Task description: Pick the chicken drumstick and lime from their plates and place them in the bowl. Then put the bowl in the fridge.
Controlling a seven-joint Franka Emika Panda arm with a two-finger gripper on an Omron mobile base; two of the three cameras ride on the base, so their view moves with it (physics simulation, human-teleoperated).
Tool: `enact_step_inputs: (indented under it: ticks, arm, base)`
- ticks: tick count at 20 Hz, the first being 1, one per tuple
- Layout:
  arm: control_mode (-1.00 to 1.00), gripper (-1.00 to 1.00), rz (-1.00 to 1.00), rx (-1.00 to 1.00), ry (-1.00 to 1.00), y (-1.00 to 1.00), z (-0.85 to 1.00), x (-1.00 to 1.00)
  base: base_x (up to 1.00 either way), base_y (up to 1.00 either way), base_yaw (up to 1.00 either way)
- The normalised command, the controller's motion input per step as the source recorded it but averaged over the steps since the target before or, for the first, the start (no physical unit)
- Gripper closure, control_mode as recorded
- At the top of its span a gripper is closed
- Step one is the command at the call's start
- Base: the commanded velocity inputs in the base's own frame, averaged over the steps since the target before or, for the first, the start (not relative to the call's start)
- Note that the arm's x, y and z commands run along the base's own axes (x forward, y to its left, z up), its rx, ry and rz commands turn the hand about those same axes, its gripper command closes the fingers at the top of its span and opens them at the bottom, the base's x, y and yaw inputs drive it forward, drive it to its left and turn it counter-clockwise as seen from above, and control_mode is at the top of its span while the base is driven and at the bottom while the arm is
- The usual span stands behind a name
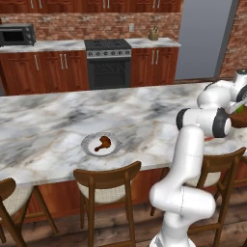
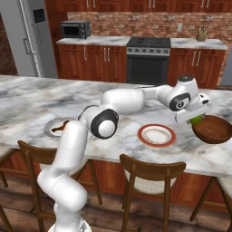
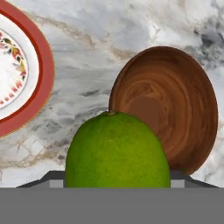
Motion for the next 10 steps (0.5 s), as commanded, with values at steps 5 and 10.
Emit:
enact_step_inputs:
  ticks: [5,10]
  arm:
    - [-1.00,1.00,0.11,0.02,-0.05,-0.15,-0.14,0.25]
    - [-1.00,1.00,0.12,0.00,-0.05,-0.14,-0.14,0.36]
  base:
    - [0.00,0.00,0.00]
    - [0.00,0.00,0.00]
